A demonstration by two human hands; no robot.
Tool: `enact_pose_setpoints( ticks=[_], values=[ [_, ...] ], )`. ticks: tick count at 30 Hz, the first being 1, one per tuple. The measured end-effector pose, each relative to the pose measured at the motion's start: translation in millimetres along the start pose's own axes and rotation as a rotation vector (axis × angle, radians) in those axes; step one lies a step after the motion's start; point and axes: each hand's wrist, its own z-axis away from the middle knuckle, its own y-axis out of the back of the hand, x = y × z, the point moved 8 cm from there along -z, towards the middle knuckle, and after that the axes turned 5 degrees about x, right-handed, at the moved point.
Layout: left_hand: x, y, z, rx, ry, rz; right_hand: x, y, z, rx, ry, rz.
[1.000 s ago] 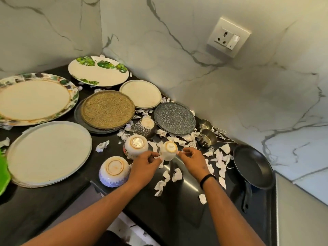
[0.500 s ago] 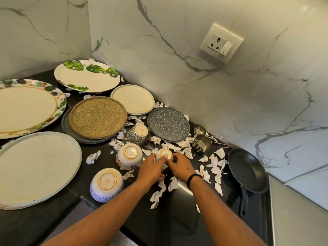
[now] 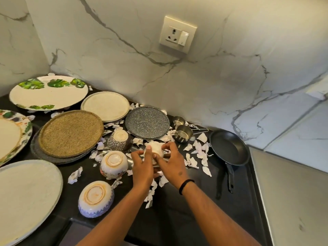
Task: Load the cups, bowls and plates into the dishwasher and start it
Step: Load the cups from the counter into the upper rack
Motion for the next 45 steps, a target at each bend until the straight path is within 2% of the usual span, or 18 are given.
enact_pose_setpoints(
  ticks=[5,12,15,19,25,35,40,45],
  values=[
    [2,-37,30,-0.086,-0.017,-0.050,16,54,21,0.069,0.005,-0.033],
    [-13,-119,113,-0.386,-0.015,-0.109,54,167,86,0.282,-0.051,0.023],
    [-37,-158,173,-0.562,0.027,-0.145,80,220,141,0.386,-0.112,0.004],
    [-83,-197,263,-0.771,-0.012,-0.281,121,285,236,0.526,-0.241,-0.032],
    [-163,-222,395,-1.013,0.057,-0.429,176,351,388,0.739,-0.424,-0.072],
    [-269,-224,572,-1.367,0.034,-0.782,246,399,600,0.986,-0.666,-0.007],
    [-312,-217,614,-1.480,-0.047,-0.914,277,383,662,1.085,-0.772,-0.163],
    [-364,-218,637,-1.543,-0.027,-1.043,311,365,704,1.189,-0.899,-0.292]
  ],
)
